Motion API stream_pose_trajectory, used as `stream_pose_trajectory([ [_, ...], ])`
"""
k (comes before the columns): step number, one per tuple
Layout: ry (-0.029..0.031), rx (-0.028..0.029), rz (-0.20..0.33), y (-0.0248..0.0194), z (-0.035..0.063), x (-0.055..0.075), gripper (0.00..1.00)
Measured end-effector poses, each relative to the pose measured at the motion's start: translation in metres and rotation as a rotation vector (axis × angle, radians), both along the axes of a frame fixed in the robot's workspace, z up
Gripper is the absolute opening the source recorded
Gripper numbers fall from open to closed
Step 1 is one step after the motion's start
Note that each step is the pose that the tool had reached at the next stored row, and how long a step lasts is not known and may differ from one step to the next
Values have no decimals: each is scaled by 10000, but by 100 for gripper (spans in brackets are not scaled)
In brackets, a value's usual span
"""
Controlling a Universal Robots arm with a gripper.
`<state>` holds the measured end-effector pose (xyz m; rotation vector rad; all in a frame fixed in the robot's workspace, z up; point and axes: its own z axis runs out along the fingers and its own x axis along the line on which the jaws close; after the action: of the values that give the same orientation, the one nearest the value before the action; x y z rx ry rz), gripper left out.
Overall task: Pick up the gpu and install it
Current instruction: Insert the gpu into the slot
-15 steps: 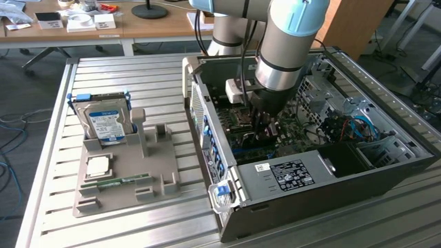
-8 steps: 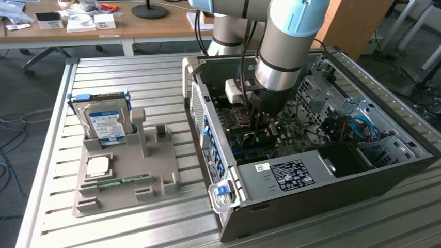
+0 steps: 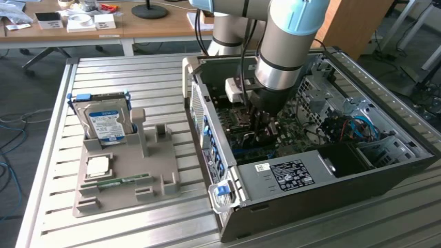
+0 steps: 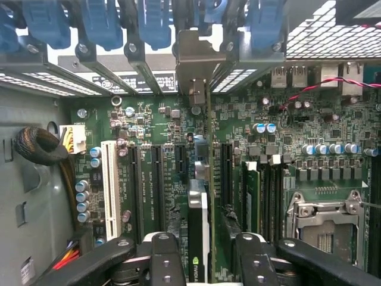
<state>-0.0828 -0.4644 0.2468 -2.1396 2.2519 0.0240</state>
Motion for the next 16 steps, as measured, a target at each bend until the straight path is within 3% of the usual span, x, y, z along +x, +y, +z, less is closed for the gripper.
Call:
stream_pose_trajectory([
  [14, 1, -1, 0, 0, 6, 0, 40],
  [16, 1, -4, 0, -1, 7, 0, 32],
])
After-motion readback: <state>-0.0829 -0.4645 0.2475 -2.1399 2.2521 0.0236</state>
